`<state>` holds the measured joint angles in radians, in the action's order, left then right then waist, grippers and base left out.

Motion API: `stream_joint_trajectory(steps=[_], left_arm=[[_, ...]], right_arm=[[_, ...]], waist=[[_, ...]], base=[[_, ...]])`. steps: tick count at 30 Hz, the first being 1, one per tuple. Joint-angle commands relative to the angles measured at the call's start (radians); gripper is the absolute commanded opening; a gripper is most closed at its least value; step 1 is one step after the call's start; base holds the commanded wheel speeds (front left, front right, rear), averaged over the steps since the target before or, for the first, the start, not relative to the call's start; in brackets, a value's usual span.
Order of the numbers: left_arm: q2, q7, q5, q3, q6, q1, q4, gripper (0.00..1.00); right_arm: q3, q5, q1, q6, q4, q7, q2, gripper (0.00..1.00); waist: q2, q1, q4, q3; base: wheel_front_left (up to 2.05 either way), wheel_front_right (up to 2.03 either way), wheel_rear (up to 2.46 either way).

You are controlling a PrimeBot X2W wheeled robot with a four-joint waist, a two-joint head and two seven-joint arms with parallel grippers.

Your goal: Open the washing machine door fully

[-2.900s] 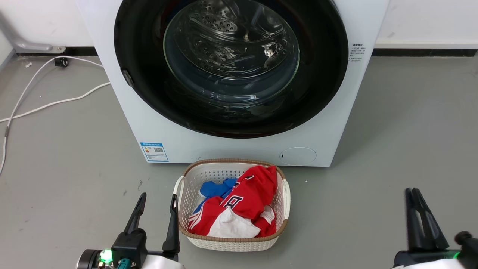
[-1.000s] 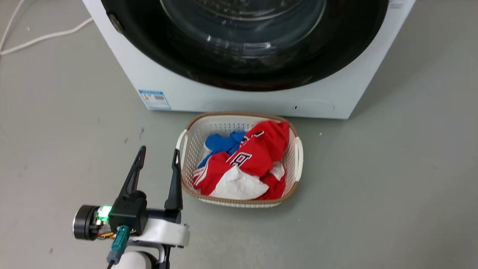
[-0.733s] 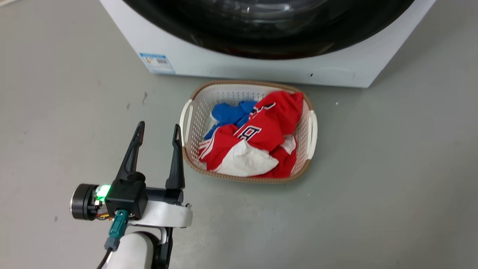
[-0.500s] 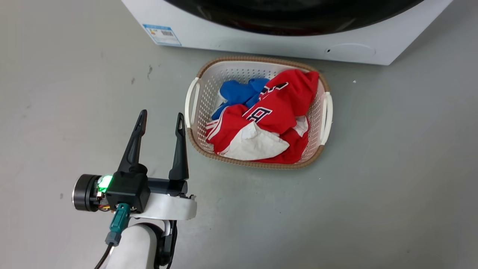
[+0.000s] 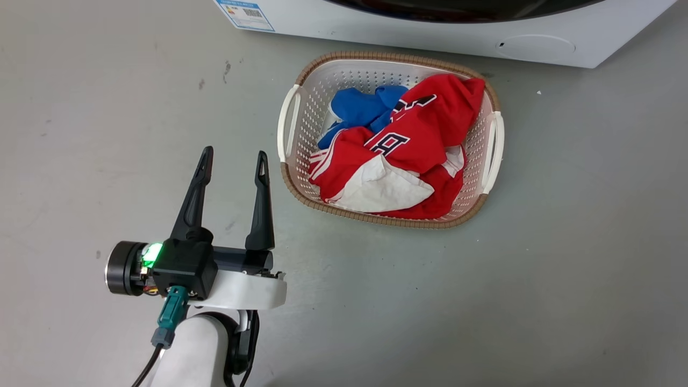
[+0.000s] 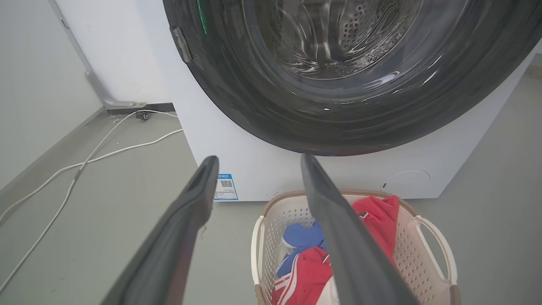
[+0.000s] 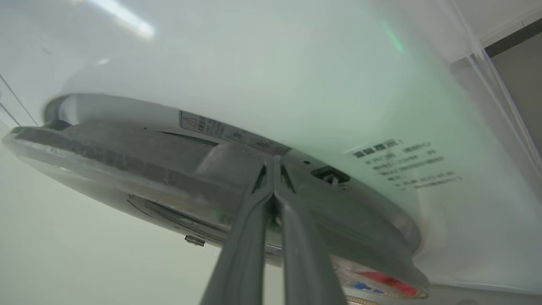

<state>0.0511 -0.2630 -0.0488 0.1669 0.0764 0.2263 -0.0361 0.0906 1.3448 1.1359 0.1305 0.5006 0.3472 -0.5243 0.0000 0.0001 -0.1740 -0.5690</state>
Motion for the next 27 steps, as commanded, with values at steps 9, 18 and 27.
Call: stream_joint_trajectory(steps=[9, 18, 27], left_arm=[[0.000, -0.003, -0.012, 0.008, 0.004, 0.020, 0.007, 1.00], [0.000, -0.003, 0.001, -0.007, -0.004, 0.009, 0.016, 1.00], [0.000, -0.003, 0.010, -0.024, -0.008, -0.019, 0.027, 1.00]], right_arm=[[0.069, -0.004, 0.019, 0.000, 0.009, 0.057, 0.006, 0.00], [0.140, 0.049, -0.056, 0.006, -0.065, 0.159, 0.020, 0.00], [0.166, 0.101, -0.170, 0.007, -0.178, 0.183, 0.016, 0.00]], waist=[[0.0000, -0.0001, -0.003, -0.017], [0.0000, -0.0001, 0.019, 0.014], [0.0000, -0.0001, 0.041, 0.066]], base=[[0.00, 0.00, 0.00], [0.00, 0.00, 0.00], [0.00, 0.00, 0.00]])
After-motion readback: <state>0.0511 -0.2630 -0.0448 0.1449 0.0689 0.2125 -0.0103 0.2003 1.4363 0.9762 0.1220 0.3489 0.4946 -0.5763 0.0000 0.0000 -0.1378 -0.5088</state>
